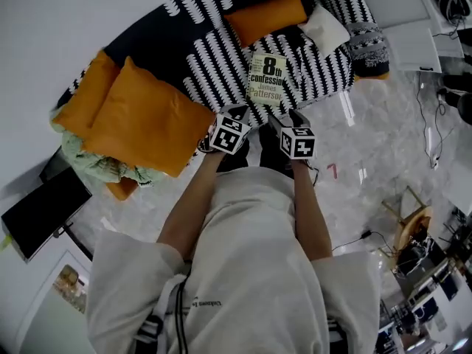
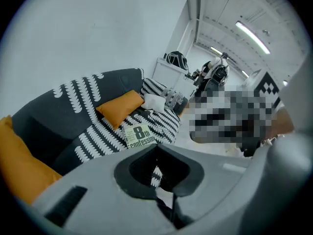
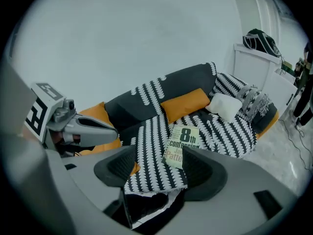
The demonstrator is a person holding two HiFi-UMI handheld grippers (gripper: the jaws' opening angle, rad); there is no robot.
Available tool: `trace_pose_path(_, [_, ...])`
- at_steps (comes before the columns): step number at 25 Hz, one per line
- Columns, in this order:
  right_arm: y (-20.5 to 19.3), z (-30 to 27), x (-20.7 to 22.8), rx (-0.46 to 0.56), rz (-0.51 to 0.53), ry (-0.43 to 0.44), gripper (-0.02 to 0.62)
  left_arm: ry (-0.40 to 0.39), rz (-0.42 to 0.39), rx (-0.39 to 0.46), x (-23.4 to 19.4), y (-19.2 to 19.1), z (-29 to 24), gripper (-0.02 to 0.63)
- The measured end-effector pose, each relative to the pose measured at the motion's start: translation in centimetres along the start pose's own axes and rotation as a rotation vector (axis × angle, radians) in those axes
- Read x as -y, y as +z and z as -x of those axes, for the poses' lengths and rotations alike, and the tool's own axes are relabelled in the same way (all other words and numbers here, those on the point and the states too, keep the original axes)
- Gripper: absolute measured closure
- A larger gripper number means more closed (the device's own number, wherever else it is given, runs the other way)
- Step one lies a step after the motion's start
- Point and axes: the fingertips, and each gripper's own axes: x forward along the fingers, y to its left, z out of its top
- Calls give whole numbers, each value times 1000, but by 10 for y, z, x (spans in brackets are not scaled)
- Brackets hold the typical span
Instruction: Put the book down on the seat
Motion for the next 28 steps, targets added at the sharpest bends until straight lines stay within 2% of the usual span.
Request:
trace_pose_path(3, [9,5,-7,16,24,-9,314,-10,-49,-11,-1,-1,6,597])
trace_pose_path(9, [20,19,-21,56,21,55,316,-30,-60,19,-1,21,21,597])
trace_pose_path(13, [26,36,-18,67,41,40,316,-52,-95,9,12,35,33,597])
trace_pose_path(19, [24,30,-9,56,47,28,324,-66,-160,-13,15,36,22,597])
trace_pose_path(23, [28,31,-4,63,52,12,386,-65,-154,-4,15,41,24,597])
trace_pose_path(25, [28,30,-3,61,50,5,435,-61,-134,2,13,41,25,597])
trace_pose_path(28, [23,25,-4,39,52,8,474,-46,-96,14,7,42,27,597])
